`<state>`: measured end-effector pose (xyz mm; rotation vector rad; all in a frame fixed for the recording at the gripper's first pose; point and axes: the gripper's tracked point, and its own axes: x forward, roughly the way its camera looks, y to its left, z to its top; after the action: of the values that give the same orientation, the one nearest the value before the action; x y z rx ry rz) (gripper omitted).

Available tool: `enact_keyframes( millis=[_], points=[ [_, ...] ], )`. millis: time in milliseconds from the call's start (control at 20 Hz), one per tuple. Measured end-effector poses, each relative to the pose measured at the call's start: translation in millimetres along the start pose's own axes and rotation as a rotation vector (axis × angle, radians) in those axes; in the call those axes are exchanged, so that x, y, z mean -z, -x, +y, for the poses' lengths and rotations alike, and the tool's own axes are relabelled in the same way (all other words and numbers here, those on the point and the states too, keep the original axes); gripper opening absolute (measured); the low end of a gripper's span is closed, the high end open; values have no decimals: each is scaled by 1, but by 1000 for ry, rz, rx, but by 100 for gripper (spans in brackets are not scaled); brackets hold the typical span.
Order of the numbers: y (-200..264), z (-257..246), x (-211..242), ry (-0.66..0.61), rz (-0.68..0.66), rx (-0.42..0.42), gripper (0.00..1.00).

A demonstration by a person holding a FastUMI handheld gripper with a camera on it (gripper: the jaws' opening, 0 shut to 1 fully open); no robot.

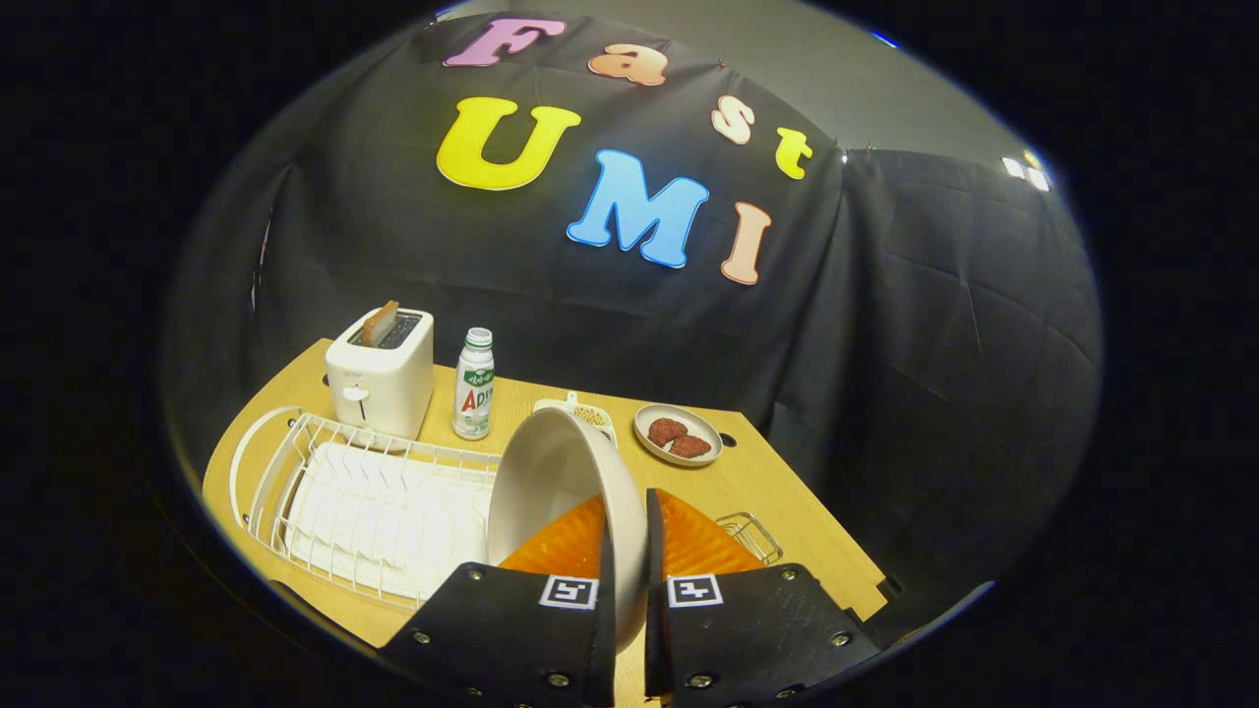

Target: Take the plate from the dish rack, then take the spoon from the basket and place it into the plate.

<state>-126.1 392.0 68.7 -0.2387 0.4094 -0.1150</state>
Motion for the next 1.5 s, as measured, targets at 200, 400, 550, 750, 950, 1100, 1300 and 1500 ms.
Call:
enact_keyframes(
  millis=[200,400,550,750,950,1100,1300,1500],
  points=[
    [28,-15,19,2,2,-24,11],
    [49,-24,40,5,17,-53,11],
    [60,-25,59,0,42,-79,11],
    [66,-18,82,-12,84,-122,11],
    [66,-5,110,-12,140,-159,11],
    [61,5,135,-7,195,-185,12],
    [57,2,145,-82,233,-186,11],
    [49,-1,158,-144,281,-178,12]
  ],
)
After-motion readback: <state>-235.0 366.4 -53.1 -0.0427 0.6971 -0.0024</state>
